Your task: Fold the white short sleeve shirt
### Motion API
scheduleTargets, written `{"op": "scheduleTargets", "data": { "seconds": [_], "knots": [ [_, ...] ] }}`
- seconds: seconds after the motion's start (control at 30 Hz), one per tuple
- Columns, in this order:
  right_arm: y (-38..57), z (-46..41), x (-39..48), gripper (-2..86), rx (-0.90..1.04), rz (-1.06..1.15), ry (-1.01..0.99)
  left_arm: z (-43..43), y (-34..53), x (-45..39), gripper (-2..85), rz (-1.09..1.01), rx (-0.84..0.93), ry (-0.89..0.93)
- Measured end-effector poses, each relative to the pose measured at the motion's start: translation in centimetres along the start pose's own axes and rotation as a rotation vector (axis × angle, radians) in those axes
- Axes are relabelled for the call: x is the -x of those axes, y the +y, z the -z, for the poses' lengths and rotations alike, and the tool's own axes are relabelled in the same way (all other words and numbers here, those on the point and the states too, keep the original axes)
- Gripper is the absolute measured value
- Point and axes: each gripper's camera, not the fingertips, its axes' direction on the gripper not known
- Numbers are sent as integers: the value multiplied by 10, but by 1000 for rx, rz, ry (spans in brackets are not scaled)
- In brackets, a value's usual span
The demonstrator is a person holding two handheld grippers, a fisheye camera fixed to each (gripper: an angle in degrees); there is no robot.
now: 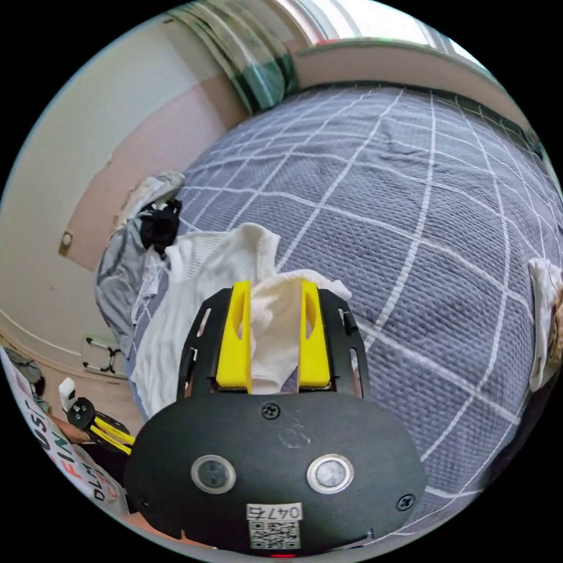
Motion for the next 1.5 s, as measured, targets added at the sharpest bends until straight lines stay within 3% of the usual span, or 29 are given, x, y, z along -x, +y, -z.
{"op": "scheduleTargets", "data": {
  "seconds": [0.1,0.2,0.3,0.47,0.53,0.67,0.8,0.9,1.0,1.2,1.4,1.5],
  "knots": [
    [51,28,40,66,-69,109,4,1,1,4,53,8,-1,14],
    [98,24,85,63,-12,246,141,4,1,6,49,10,-16,31],
    [121,25,77,66,-89,158,152,2,2,2,47,-23,-1,17],
    [97,18,48,74,-32,33,213,-4,10,2,43,-21,2,32],
    [85,14,29,44,28,-68,78,-5,12,1,42,-12,-9,42],
    [64,-5,20,4,152,-79,10,-3,13,-7,32,-38,-39,15],
    [20,0,-2,3,-29,-48,-67,2,9,-9,38,-62,-107,-58],
    [12,-34,-36,19,50,-110,-94,-5,2,-5,50,-51,-122,-60],
    [19,-53,-50,89,90,-118,-174,-12,-6,-7,54,-63,-127,-38],
    [26,-26,-39,171,-15,-35,-335,-28,-19,-6,54,-75,-98,-88],
    [35,8,-60,159,-92,-250,-468,-50,-18,4,53,-37,-36,-78],
    [38,31,-50,119,-127,-259,-405,-56,-15,3,52,-43,-17,-92]
  ]
}}
